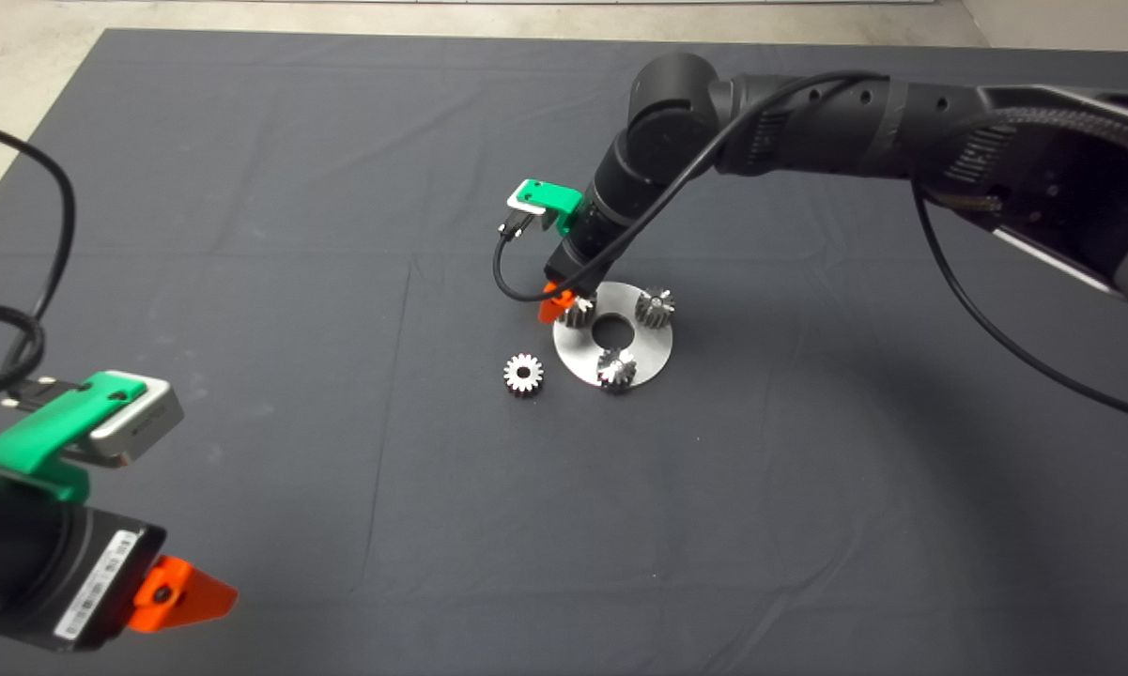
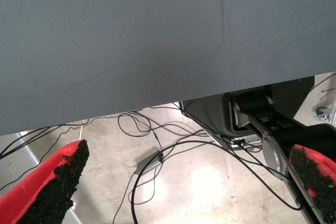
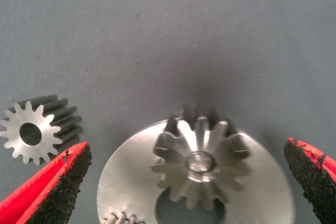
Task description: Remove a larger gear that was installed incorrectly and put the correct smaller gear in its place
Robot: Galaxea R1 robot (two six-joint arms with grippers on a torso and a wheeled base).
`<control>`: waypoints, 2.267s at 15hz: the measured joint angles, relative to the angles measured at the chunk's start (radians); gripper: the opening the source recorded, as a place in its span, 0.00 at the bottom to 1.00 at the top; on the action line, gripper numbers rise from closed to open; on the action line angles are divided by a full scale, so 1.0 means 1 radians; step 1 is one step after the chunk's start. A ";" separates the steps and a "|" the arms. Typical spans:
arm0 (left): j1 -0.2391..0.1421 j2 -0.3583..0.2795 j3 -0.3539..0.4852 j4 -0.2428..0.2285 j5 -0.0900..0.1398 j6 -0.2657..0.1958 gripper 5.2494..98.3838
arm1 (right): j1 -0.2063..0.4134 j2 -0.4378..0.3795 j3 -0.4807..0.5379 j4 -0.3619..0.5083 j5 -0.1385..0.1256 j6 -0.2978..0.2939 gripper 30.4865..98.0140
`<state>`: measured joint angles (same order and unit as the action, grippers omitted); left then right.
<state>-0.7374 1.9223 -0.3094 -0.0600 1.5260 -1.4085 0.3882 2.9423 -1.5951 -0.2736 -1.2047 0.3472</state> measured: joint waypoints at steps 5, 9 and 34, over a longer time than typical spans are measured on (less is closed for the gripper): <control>0.000 0.000 0.000 -0.001 0.000 0.000 1.00 | -0.027 0.005 0.001 -0.056 0.000 0.000 0.99; 0.000 0.000 0.000 -0.001 0.000 0.000 1.00 | -0.036 0.005 0.001 -0.067 0.000 0.000 0.96; 0.000 -0.003 0.000 -0.004 0.000 0.000 1.00 | -0.066 -0.002 -0.009 -0.141 0.002 0.006 0.46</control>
<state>-0.7370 1.9196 -0.3094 -0.0645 1.5260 -1.4085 0.3217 2.9401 -1.6043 -0.4145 -1.2026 0.3530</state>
